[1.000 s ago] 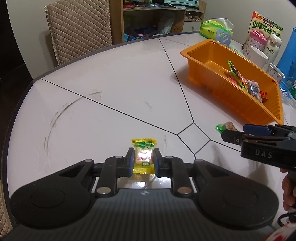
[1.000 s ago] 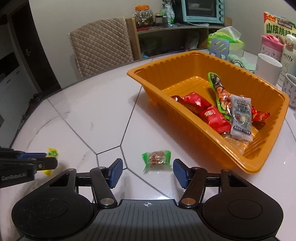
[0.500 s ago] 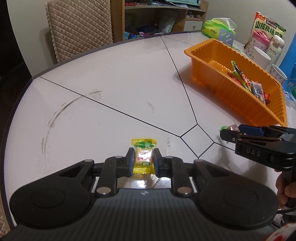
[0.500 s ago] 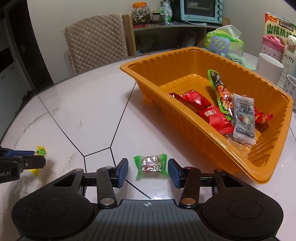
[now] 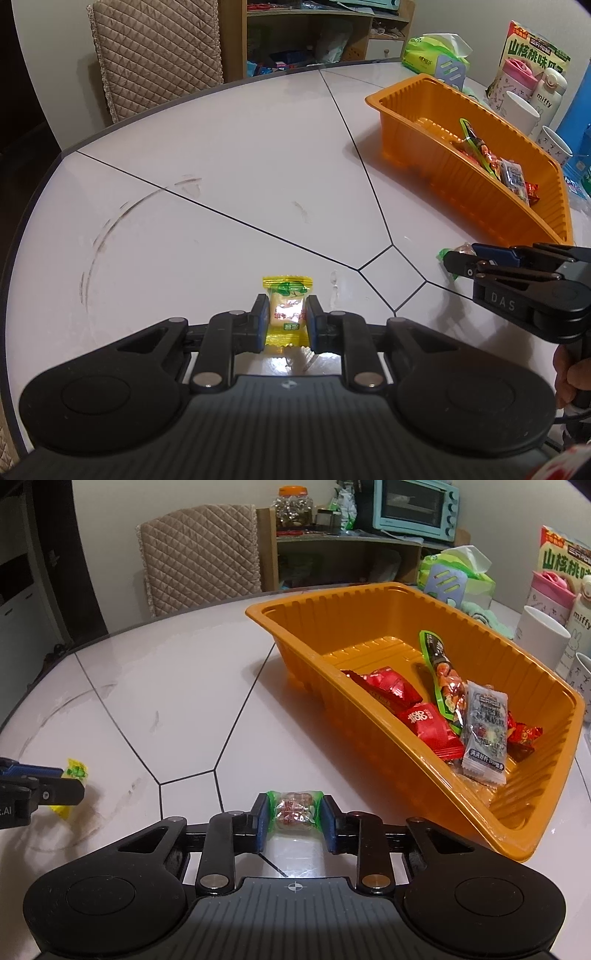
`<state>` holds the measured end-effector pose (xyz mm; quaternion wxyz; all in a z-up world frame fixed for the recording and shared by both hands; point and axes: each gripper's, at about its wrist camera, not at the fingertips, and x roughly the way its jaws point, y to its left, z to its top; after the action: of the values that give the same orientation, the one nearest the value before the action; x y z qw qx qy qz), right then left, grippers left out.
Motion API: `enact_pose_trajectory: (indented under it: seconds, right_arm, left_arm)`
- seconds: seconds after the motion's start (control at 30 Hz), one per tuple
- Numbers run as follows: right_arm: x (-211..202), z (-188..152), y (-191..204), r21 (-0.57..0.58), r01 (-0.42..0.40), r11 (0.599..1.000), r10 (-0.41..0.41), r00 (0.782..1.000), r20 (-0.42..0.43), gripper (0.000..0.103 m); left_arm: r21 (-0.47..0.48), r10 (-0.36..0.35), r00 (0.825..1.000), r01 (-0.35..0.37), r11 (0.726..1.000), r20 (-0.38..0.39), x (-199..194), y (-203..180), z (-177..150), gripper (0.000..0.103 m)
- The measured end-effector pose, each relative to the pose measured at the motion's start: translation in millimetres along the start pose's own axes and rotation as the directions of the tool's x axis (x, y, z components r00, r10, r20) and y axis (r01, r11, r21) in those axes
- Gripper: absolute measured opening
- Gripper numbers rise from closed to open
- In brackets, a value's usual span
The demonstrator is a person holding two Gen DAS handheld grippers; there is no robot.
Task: Organize snacks
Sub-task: 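Carry the yellow packet and green candy over the orange tray with both tools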
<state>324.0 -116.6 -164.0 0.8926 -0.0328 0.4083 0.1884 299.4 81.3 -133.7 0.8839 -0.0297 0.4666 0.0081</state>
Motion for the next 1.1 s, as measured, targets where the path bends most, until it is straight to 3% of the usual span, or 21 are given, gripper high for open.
enact_pose_trajectory:
  seconds: [0.57, 1.1]
  right_arm:
    - [-2.0, 3.3, -0.3, -0.001, -0.037, 0.999, 0.037, 0.999, -0.033, 0.025]
    - [-60.7, 6.5, 3.6, 0.024, -0.122, 0.992, 0.123, 0.992, -0.026, 0.024]
  left_arm:
    - [0.001, -0.006, 1.000, 0.006, 1.000, 0.004, -4.1, -1.0, 2.2, 0.019]
    - [0.042, -0.055, 0.998, 0.054, 0.998, 0.018, -29.9, -22.6, 11.5, 0.019]
